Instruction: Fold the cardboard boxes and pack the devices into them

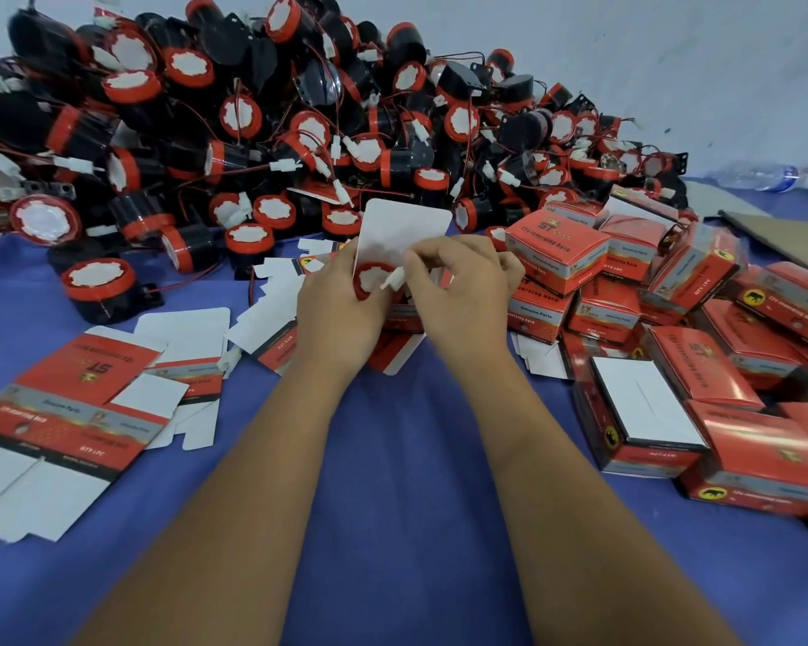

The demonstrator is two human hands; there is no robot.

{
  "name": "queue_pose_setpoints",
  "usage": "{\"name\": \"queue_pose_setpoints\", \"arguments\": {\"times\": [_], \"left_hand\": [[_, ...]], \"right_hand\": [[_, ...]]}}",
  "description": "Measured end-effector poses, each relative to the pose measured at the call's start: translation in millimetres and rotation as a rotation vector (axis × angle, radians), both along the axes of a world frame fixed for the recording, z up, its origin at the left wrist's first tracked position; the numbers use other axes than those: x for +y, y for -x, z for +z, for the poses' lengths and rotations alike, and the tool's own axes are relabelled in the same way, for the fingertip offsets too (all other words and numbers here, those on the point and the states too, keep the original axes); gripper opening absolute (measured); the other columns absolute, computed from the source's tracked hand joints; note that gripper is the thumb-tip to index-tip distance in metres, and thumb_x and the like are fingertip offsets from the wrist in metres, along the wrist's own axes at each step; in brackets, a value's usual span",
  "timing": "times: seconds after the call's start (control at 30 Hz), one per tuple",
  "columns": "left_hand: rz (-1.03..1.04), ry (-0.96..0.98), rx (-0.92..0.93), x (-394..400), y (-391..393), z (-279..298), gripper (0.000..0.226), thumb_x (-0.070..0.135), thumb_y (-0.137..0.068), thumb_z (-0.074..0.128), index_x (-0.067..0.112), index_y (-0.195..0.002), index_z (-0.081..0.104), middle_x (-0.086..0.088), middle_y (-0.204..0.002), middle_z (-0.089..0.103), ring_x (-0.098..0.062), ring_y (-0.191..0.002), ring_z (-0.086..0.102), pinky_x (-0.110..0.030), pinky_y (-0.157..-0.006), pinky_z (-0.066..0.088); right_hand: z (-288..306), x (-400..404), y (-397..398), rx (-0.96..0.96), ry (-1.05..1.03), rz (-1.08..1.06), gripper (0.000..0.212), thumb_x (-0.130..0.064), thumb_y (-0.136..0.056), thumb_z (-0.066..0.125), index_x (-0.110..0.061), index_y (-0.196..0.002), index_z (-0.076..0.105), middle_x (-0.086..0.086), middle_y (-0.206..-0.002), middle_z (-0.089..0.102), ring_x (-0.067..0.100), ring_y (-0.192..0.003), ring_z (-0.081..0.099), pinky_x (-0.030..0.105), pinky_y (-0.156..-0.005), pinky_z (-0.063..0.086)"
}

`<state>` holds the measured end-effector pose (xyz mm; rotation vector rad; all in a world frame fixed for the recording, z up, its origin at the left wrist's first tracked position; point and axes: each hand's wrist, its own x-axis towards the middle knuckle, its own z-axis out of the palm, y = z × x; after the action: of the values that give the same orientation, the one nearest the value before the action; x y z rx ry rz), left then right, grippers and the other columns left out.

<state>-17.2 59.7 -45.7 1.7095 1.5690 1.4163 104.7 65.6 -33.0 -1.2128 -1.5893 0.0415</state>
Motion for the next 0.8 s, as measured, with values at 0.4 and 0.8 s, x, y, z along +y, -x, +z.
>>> {"name": "queue_pose_setpoints", "arguments": {"times": [0.4, 0.8], "left_hand": [[0.062, 0.007, -0.030, -0.2, -1.8, -0.2, 0.034, 0.019, -0.096, 0.054, 0.018, -0.129, 0.060, 0.000, -0.116, 0.069, -0.023, -0.108, 0.063, -0.047, -0.095, 0.051], [0.089, 0.086, 0.014, 3.4, -1.5, -1.3, 0.039, 0.032, -0.096, 0.056, 0.020, -0.134, 0.054, -0.001, -0.127, 0.064, -0.025, -0.118, 0.057, -0.048, -0.101, 0.049]], "right_hand": [[-2.6, -1.6, -1.4, -0.302, -0.065, -0.172, 0.043, -0.010, -0.080, 0.073, -0.016, -0.122, 0.066, 0.005, -0.110, 0.063, 0.025, -0.109, 0.053, 0.041, -0.099, 0.031], [-7.3, 5.2, -4.7, 0.469, 0.366, 0.240, 0.036, 0.006, -0.083, 0.063, -0.022, -0.103, 0.054, -0.010, -0.100, 0.059, -0.013, -0.080, 0.054, 0.014, -0.070, 0.052]]}}
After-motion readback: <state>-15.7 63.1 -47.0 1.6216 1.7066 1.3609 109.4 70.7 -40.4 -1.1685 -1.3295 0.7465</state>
